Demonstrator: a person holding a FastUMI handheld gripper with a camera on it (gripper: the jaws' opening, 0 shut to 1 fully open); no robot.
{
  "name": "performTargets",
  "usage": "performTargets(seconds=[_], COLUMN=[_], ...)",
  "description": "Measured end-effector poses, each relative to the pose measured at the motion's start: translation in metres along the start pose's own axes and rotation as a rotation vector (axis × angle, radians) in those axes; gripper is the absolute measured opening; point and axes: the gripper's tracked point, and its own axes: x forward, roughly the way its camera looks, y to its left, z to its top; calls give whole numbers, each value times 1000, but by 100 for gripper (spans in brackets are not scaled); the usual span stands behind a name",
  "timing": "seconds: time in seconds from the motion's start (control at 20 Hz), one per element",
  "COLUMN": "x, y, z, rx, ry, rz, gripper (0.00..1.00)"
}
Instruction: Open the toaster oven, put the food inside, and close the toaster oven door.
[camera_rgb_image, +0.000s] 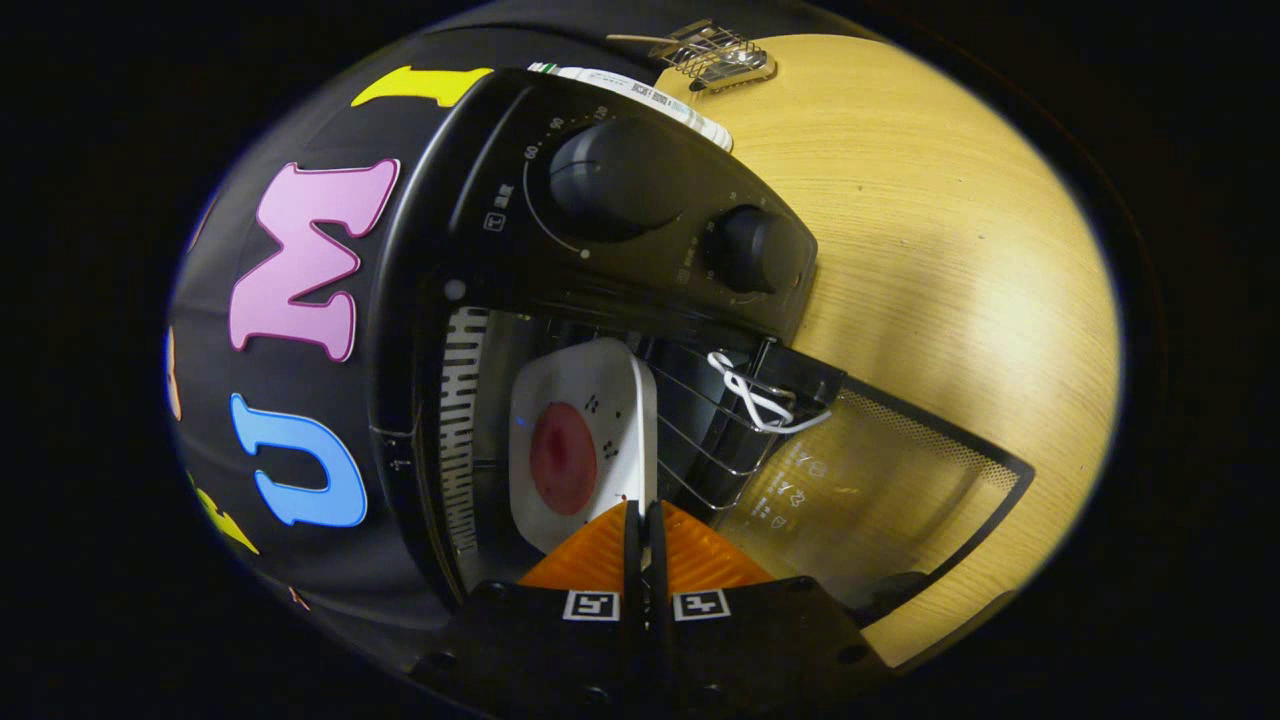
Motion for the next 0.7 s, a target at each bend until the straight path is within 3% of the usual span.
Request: performTargets(seconds=[0.15,0.35,0.4,0.45,0.55,0.7], x=[6,-5,-9,-13,-26,-51], y=[3,21,25,23,16,19], z=[2,-6,-13,-22,-24,-19], rx=[-18,-9,0,2,25,7], ry=[-30,-20,16,57,65,24], rz=[-8,65,83,84,62,79], gripper=[7,18,37,48,96,98])
